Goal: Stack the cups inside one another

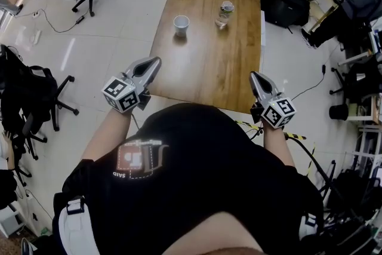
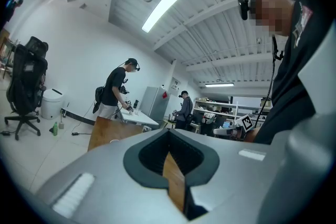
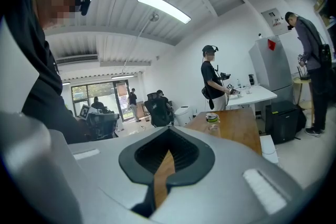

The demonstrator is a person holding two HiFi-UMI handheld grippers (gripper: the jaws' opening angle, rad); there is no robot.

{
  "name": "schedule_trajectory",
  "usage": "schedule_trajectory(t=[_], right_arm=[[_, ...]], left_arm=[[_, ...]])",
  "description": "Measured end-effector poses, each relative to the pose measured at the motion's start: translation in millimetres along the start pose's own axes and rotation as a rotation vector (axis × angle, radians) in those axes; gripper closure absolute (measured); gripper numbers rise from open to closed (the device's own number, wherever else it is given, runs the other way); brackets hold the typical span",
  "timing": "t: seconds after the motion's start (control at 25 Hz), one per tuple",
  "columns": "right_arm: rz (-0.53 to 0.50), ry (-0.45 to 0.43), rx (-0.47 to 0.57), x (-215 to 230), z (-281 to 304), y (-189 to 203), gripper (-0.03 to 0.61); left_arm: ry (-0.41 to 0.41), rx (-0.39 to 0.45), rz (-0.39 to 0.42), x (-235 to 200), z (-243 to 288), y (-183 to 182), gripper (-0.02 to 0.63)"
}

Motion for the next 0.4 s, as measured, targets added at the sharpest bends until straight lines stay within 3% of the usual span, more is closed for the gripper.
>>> schedule_trajectory(t=[0.4], right_arm=[[-0.005, 0.0, 0.003, 0.5, -2.5, -2.3, 0.566]], left_arm=[[-0.004, -0.007, -0.01, 3.8, 2.3, -3.6, 0.612]])
Point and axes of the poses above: the fingertips, and each gripper's own axes: z forward along the fingers, x to its right, y out of its underside, the point moved 6 cm from there along -z, backward along the fingers, and after that the axes turned 15 degrees about y, right-handed, at the moved point
